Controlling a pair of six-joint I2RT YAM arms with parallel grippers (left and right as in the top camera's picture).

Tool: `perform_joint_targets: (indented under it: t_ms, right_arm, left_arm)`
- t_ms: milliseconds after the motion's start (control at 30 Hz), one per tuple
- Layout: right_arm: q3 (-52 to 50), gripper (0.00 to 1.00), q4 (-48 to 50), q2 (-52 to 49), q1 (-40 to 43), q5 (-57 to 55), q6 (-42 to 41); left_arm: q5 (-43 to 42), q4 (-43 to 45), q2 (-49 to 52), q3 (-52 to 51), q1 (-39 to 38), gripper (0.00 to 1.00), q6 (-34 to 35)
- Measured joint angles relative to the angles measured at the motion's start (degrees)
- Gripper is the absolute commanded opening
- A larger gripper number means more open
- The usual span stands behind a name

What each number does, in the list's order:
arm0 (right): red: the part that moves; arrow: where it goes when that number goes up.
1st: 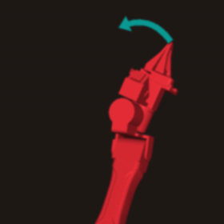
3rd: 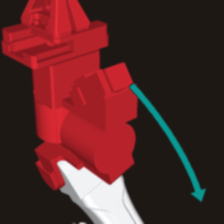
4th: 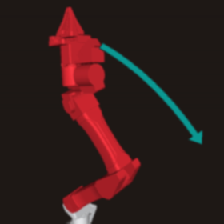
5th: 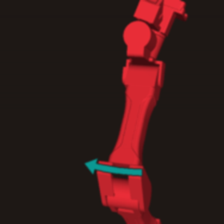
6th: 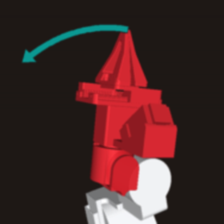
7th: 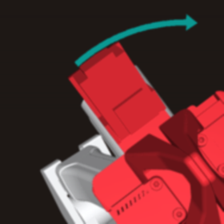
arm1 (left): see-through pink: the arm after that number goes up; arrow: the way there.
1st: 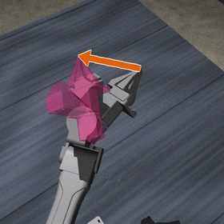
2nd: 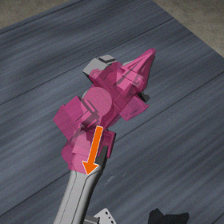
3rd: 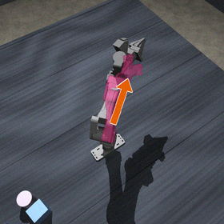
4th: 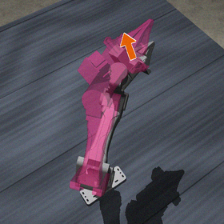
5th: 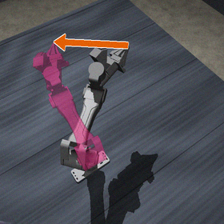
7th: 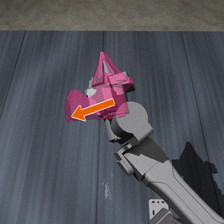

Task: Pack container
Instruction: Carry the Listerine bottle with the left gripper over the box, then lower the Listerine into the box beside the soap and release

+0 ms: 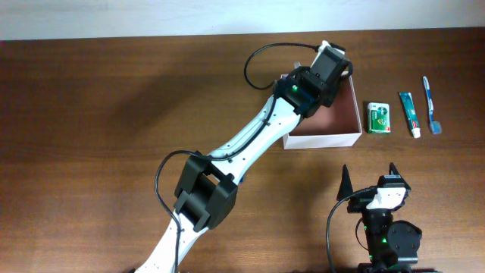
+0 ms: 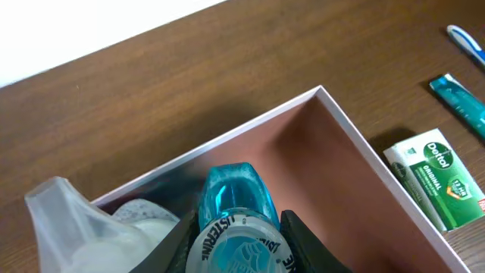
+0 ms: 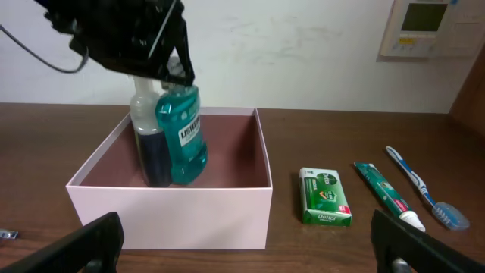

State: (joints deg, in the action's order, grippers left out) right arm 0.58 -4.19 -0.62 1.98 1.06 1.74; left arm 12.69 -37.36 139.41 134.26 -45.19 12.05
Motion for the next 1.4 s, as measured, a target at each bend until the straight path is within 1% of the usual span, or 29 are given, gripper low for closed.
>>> perform_joint_targets:
  t_ms: [67, 133, 333, 367, 533, 633, 700, 800, 967, 1000, 1033, 1067, 1133, 1167, 1200, 1367, 1400]
  right_arm:
    - [0.0, 0.99, 0.0, 0.0, 0.0, 0.0, 0.0]
    - [0.0, 0.99, 0.0, 0.0, 0.0, 0.0, 0.0]
    - [0.0, 0.99, 0.0, 0.0, 0.0, 0.0, 0.0]
    - [0.0, 0.99, 0.0, 0.0, 0.0, 0.0, 0.0]
    - [0.0, 0.99, 0.0, 0.0, 0.0, 0.0, 0.0]
    - [0.0, 0.99, 0.0, 0.0, 0.0, 0.0, 0.0]
    - [0.0, 0.99, 0.0, 0.0, 0.0, 0.0, 0.0]
    - [0.0, 0.99, 0.0, 0.0, 0.0, 0.0, 0.0]
    - [0.0, 0.99, 0.0, 0.0, 0.0, 0.0, 0.0]
    - [0.0, 0.99, 0.0, 0.0, 0.0, 0.0, 0.0]
    - [0.0, 0.99, 0.0, 0.0, 0.0, 0.0, 0.0]
    - [0.0, 0.99, 0.0, 0.0, 0.0, 0.0, 0.0]
    - [0.0, 0.99, 0.0, 0.0, 0.0, 0.0, 0.0]
    - [0.0, 0.99, 0.0, 0.0, 0.0, 0.0, 0.0]
    - [0.0, 0.99, 0.0, 0.0, 0.0, 0.0, 0.0]
    - [0.0, 0.99, 0.0, 0.0, 0.0, 0.0, 0.0]
    - [0.0, 0.99, 0.0, 0.0, 0.0, 0.0, 0.0]
  left_arm:
    - [0.0, 0.0, 0.0, 0.0, 0.0, 0.22, 0.0]
    - [0.5, 0.0, 0.0, 0.0, 0.0, 0.33, 0.0]
    - [1.6, 0.0, 0.0, 0.0, 0.1, 0.35, 0.4]
    - [1.7, 0.0, 0.0, 0.0, 0.1, 0.38, 0.4]
    - [2.6, 2.6, 0.0, 0.1, 0.3, 0.44, 0.6]
    - [2.8, 2.9, 0.0, 0.1, 0.3, 0.44, 0.6]
    - [2.8, 2.9, 0.0, 0.1, 0.3, 0.48, 0.6]
    - [2.9, 3.7, 0.0, 0.3, 0.3, 0.5, -0.2]
    - [2.8, 3.6, 0.0, 4.8, 0.3, 0.51, -0.7]
    - [2.8, 3.1, 0.0, 7.3, 0.3, 0.62, -0.7]
    - [2.8, 2.9, 0.0, 9.5, 0.3, 0.68, -0.8]
    - [2.9, 1.6, 0.0, 12.0, 0.3, 0.78, -0.8]
    - [2.9, -1.3, 0.0, 16.5, 0.3, 0.81, -1.7]
    - [3.1, -3.7, 0.0, 19.7, 0.3, 0.87, -2.1]
    - [3.5, -6.0, 0.0, 22.1, 0.3, 0.98, -2.3]
    - [7.9, -23.1, 0.0, 36.6, 1.0, 0.99, -3.2]
    - [9.2, -27.8, 0.0, 39.8, 1.4, 0.99, -3.3]
